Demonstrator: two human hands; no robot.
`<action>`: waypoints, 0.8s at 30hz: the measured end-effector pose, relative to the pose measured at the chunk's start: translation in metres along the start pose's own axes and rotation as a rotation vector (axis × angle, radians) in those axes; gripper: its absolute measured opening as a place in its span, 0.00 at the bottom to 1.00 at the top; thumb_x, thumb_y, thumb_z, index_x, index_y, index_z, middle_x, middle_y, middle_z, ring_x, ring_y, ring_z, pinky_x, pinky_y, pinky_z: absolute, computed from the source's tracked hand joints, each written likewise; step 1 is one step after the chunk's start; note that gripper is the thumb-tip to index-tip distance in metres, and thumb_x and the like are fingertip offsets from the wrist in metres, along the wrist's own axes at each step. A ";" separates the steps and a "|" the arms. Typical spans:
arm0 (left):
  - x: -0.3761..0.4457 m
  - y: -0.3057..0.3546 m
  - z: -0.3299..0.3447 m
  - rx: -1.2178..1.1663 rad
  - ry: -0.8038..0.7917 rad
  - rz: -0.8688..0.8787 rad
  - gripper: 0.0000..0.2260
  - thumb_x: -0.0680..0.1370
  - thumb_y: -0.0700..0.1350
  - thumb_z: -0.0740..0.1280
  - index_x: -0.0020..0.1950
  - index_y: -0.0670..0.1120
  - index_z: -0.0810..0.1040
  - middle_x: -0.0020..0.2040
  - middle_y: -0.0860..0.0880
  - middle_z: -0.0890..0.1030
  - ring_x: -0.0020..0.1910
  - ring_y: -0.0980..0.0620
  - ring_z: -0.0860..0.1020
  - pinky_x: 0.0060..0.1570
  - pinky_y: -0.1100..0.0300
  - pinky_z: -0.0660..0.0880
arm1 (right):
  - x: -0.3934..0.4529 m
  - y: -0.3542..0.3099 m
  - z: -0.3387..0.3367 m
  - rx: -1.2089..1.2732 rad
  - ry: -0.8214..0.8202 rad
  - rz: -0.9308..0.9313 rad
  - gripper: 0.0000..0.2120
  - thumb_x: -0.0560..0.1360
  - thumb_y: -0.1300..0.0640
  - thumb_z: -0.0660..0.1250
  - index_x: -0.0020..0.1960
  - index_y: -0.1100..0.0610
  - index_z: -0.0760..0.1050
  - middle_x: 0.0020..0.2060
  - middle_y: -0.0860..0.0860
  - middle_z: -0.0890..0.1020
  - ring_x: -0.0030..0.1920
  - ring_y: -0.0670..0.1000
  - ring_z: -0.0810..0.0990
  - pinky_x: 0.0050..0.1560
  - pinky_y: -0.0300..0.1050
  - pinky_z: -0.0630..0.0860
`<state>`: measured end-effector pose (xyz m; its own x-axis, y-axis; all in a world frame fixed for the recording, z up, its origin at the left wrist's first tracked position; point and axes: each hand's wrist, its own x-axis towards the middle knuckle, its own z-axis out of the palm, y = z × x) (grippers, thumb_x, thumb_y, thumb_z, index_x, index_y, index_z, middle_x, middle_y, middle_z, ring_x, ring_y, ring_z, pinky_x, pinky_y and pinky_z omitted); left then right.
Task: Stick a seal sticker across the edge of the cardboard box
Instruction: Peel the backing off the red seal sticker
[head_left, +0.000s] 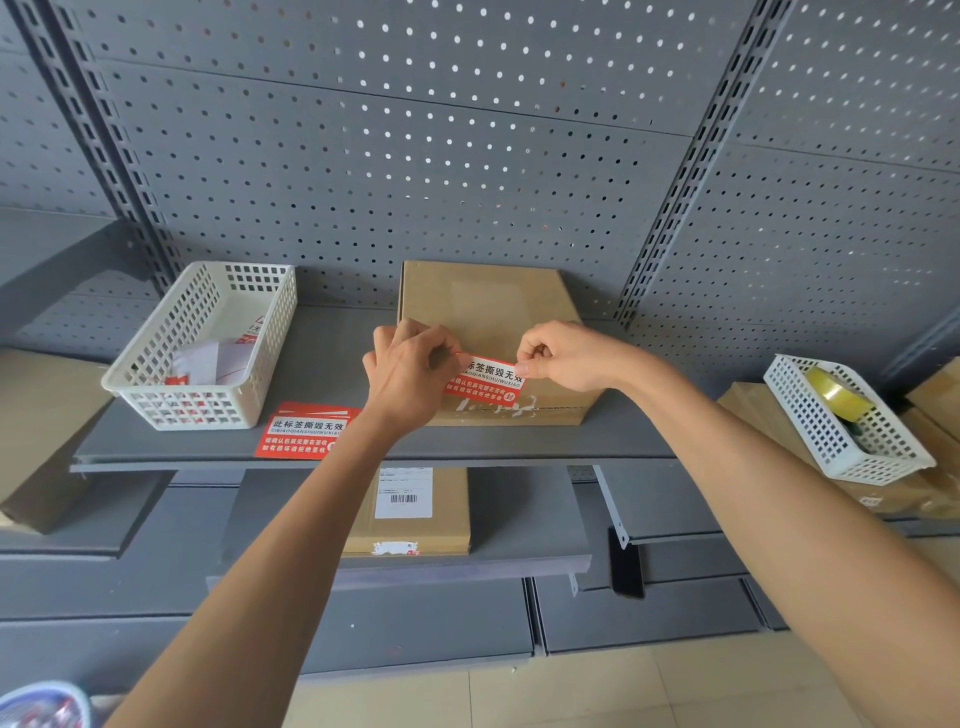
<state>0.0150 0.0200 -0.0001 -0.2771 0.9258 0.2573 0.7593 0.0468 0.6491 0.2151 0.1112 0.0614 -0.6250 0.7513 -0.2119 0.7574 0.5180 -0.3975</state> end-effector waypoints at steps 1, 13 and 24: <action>0.000 0.000 0.000 0.004 0.001 0.001 0.06 0.80 0.57 0.66 0.48 0.58 0.79 0.56 0.55 0.73 0.60 0.48 0.64 0.59 0.48 0.62 | 0.000 0.000 0.000 0.005 -0.008 -0.002 0.08 0.79 0.48 0.69 0.41 0.46 0.75 0.41 0.47 0.77 0.42 0.48 0.73 0.44 0.46 0.70; 0.000 0.003 -0.003 -0.035 0.010 -0.027 0.06 0.78 0.57 0.68 0.45 0.57 0.81 0.54 0.57 0.73 0.58 0.50 0.62 0.55 0.53 0.57 | 0.012 -0.025 0.002 0.082 0.052 -0.027 0.07 0.75 0.53 0.72 0.53 0.49 0.78 0.45 0.46 0.82 0.44 0.49 0.81 0.44 0.45 0.75; 0.000 0.000 -0.005 -0.052 0.014 -0.003 0.07 0.79 0.57 0.67 0.42 0.60 0.78 0.52 0.57 0.74 0.57 0.50 0.64 0.54 0.52 0.60 | 0.020 -0.039 0.021 0.288 0.141 -0.070 0.05 0.74 0.49 0.75 0.44 0.50 0.83 0.41 0.48 0.84 0.44 0.48 0.80 0.50 0.49 0.77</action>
<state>0.0123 0.0177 0.0036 -0.2876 0.9205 0.2647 0.7271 0.0299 0.6859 0.1687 0.0976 0.0539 -0.6263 0.7775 -0.0572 0.6163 0.4489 -0.6471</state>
